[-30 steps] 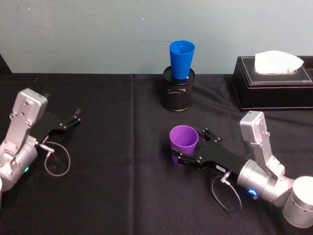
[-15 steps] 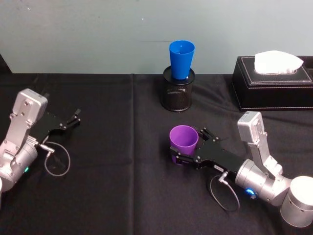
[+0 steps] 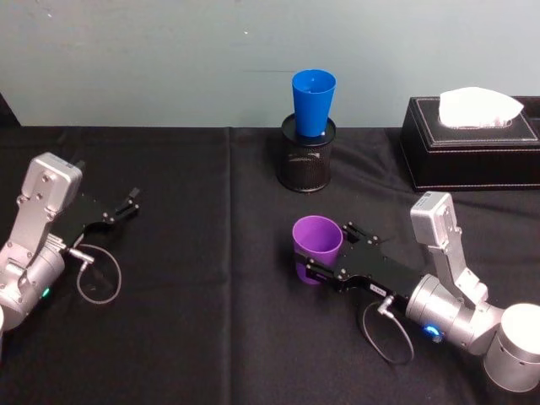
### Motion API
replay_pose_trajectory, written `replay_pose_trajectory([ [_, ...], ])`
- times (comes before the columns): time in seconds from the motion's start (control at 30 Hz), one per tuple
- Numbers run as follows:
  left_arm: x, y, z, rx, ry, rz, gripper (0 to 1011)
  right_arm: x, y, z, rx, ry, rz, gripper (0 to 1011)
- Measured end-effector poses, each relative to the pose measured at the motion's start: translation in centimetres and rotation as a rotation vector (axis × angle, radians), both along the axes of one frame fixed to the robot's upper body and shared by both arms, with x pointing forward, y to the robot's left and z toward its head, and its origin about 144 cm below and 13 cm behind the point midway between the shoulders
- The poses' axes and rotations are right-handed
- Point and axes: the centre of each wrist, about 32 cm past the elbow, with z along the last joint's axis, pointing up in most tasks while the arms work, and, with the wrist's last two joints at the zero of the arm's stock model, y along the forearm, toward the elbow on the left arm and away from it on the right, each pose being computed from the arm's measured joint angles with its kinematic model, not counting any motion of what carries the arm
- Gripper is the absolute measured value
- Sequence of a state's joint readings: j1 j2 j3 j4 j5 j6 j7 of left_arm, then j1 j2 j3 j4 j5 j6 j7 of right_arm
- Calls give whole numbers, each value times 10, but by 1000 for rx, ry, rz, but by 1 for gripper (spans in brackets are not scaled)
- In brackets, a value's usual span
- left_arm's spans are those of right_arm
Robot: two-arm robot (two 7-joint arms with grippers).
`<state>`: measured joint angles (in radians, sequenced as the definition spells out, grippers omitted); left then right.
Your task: Pick up one cup with a gripper and tap it against the other cup.
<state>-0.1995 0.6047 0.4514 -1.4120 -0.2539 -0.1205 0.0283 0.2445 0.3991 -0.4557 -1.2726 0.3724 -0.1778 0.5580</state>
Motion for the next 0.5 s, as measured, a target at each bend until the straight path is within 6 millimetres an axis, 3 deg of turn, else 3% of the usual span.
replay_pose_trajectory([
  [0.5, 0, 0, 0, 0, 0, 0, 1005, 0, 0, 0, 2, 0, 0, 735],
])
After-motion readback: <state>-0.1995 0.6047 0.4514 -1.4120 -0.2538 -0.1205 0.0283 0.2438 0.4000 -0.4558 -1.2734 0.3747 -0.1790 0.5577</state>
